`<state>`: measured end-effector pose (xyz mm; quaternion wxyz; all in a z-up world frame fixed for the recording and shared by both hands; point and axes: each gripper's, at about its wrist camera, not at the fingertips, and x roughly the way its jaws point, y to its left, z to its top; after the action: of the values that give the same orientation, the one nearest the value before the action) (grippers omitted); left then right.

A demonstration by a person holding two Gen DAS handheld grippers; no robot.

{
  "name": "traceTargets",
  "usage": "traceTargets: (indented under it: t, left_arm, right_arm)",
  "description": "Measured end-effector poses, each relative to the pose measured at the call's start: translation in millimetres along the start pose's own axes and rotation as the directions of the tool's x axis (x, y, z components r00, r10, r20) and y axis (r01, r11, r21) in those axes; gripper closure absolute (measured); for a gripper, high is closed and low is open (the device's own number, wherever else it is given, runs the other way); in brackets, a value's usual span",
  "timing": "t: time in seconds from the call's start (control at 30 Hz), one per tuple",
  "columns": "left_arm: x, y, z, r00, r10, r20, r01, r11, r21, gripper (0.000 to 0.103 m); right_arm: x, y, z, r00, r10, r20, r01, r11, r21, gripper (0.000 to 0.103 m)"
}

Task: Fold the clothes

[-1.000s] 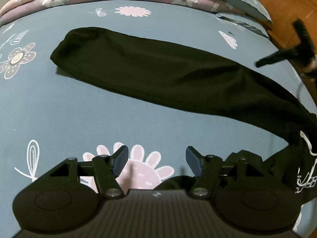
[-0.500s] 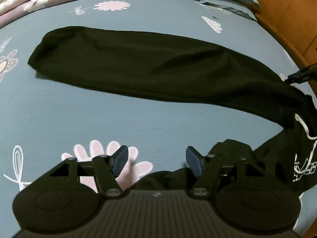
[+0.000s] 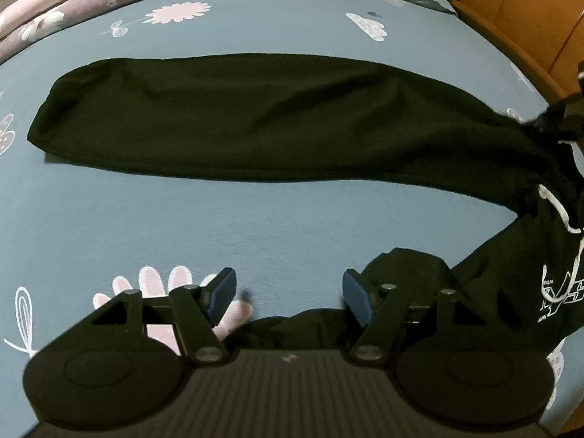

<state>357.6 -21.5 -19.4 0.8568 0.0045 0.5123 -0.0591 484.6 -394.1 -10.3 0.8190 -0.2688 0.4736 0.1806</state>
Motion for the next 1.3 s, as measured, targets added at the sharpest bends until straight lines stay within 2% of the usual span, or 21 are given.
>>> traceTargets:
  t: [0.2,0.37,0.57,0.63,0.67,0.7,0.77,0.87,0.93,1.0,1.1,1.17,1.23,1.3]
  left_arm:
    - [-7,2,0,1.000,0.005,0.029,-0.005,1.000,-0.007,0.037]
    - [-12,6,-2,0.999,0.013,0.044,-0.013,1.000,-0.020,0.037]
    - [-16,16,-6,0.999,0.021,0.042,-0.019,0.999,-0.046,0.037]
    - [-17,19,-8,0.999,0.022,0.040,-0.020,0.998,-0.054,0.037]
    - [-18,19,-7,0.999,0.019,0.037,-0.017,0.999,-0.047,0.037]
    - [-19,19,-6,0.999,0.014,0.034,-0.012,0.999,-0.035,0.037]
    - [-20,19,-3,1.000,0.004,0.028,-0.003,1.000,-0.013,0.037]
    - [-23,19,2,1.000,-0.011,0.018,0.010,1.000,0.020,0.037]
    - [-27,18,11,0.999,-0.042,-0.011,0.042,0.996,0.073,0.037]
    - [-32,14,25,0.998,-0.042,-0.050,0.049,0.988,0.144,0.037]
    - [-40,6,43,0.994,-0.010,-0.113,0.038,0.966,0.254,0.037]
    - [-40,1,51,0.982,0.006,-0.187,0.049,0.956,0.291,0.037]
    - [-38,-4,57,0.968,0.060,-0.244,0.025,0.943,0.333,0.037]
    - [-36,-11,58,0.949,0.145,-0.280,-0.019,0.912,0.409,0.037]
  right_arm:
    - [-12,-19,24,0.992,-0.115,0.050,0.113,0.993,0.041,0.096]
    - [9,-34,39,0.982,-0.186,0.010,0.185,0.981,0.054,0.096]
    - [45,-38,32,0.983,-0.169,-0.073,0.177,0.976,0.127,0.095]
    - [42,-38,31,0.984,-0.161,-0.072,0.171,0.973,0.157,0.092]
    - [36,-38,31,0.986,-0.155,-0.061,0.163,0.972,0.168,0.086]
    - [28,-36,30,0.988,-0.147,-0.047,0.153,0.972,0.179,0.080]
    - [13,-33,28,0.991,-0.132,-0.017,0.133,0.971,0.199,0.078]
    - [-10,-28,26,0.994,-0.110,0.028,0.101,0.968,0.229,0.057]
    - [-26,-25,24,0.994,-0.096,0.059,0.079,0.966,0.247,0.056]
    - [-40,-20,22,0.993,-0.083,0.084,0.059,0.964,0.259,0.056]
    - [-55,-1,14,0.993,-0.069,0.097,0.043,0.968,0.249,0.053]
    - [-65,13,7,0.993,-0.063,0.101,0.036,0.970,0.242,0.051]
    - [-75,28,2,0.993,-0.059,0.103,0.033,0.972,0.234,0.050]
    - [-84,41,0,0.994,-0.059,0.096,0.037,0.974,0.222,0.050]
